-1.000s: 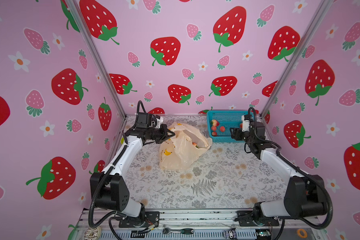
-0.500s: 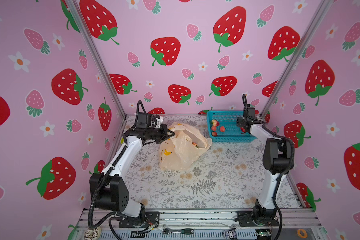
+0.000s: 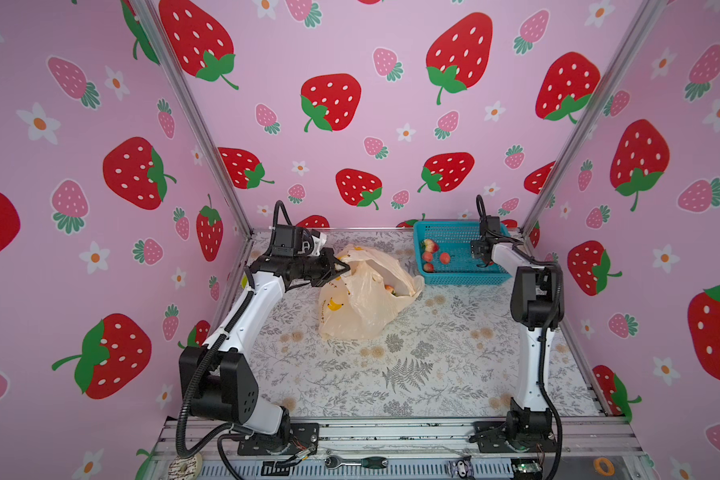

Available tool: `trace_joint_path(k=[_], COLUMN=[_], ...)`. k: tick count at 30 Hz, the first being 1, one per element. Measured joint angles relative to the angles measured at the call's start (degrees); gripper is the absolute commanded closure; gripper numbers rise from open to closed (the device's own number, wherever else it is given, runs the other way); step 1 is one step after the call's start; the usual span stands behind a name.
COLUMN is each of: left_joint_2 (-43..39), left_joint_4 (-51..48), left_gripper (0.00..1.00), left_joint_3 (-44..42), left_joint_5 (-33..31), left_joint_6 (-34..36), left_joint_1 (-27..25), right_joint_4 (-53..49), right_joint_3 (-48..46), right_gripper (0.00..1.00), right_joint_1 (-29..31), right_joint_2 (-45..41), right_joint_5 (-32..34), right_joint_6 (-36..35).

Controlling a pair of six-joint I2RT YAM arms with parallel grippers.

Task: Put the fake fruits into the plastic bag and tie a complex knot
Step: 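Grasp a red-yellow peach with leaves in the basket with the right gripper, then carry the leafy peach to the bag and release it inside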

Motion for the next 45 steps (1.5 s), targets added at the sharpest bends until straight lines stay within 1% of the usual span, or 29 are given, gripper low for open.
trace_joint_path(k=[3, 8, 11, 13, 16, 19, 21, 23, 26, 29, 32, 34, 37, 41, 45], left_joint_2=[0.0, 0.0, 0.0, 0.0, 0.0, 0.0, 0.0, 0.0, 0.0, 0.0, 0.0, 0.0, 0.0, 0.0, 0.0], left_joint_4=[0.0, 0.0, 0.0, 0.0, 0.0, 0.0, 0.0, 0.0, 0.0, 0.0, 0.0, 0.0, 0.0, 0.0, 0.0], left_gripper=[1.0, 1.0, 1.0, 1.0, 1.0, 1.0, 1.0, 1.0, 1.0, 1.0, 1.0, 1.0, 1.0, 1.0, 1.0], left_joint_3=[0.0, 0.0, 0.0, 0.0, 0.0, 0.0, 0.0, 0.0, 0.0, 0.0, 0.0, 0.0, 0.0, 0.0, 0.0], left_joint_5=[0.0, 0.0, 0.0, 0.0, 0.0, 0.0, 0.0, 0.0, 0.0, 0.0, 0.0, 0.0, 0.0, 0.0, 0.0], left_joint_6=[0.0, 0.0, 0.0, 0.0, 0.0, 0.0, 0.0, 0.0, 0.0, 0.0, 0.0, 0.0, 0.0, 0.0, 0.0], left_joint_1=[0.0, 0.0, 0.0, 0.0, 0.0, 0.0, 0.0, 0.0, 0.0, 0.0, 0.0, 0.0, 0.0, 0.0, 0.0], right_joint_4=[-0.9, -3.0, -3.8, -4.2, -4.2, -4.2, -3.3, -2.2, 1.9, 9.5, 18.8, 24.2, 28.5, 31.1, 34.4], right_joint_3=[1.4, 4.0, 4.5, 4.6, 4.9, 4.7, 2.7, -1.6, -9.8, -20.0, -32.4, -41.6, -52.1, -64.0, -72.5], right_gripper=[0.21, 0.26, 0.34, 0.43, 0.53, 0.57, 0.58, 0.59, 0.62, 0.62, 0.63, 0.63, 0.63, 0.64, 0.65], right_joint_1=[0.0, -0.6, -0.9, -0.9, -1.1, -1.2, -1.2, -1.2, -1.2, -1.0, 0.1, 1.7, 5.2, 10.3, 16.6], right_joint_2=[1.6, 3.9, 3.9, 3.9, 3.9, 3.4, 1.7, -1.9, -10.0, -20.9, -33.1, -41.3, -49.4, -56.1, -57.8], right_joint_5=[-1.2, -5.2, -7.5, -9.0, -11.9, -16.2, -20.3, -24.9, -33.2, -42.3, -48.2, -50.4, -51.3, -51.3, -51.0], right_joint_6=[0.3, 1.2, 1.7, 2.1, 2.8, 3.4, 4.0, 5.0, 7.7, 12.2, 16.7, 19.3, 21.0, 21.6, 21.7])
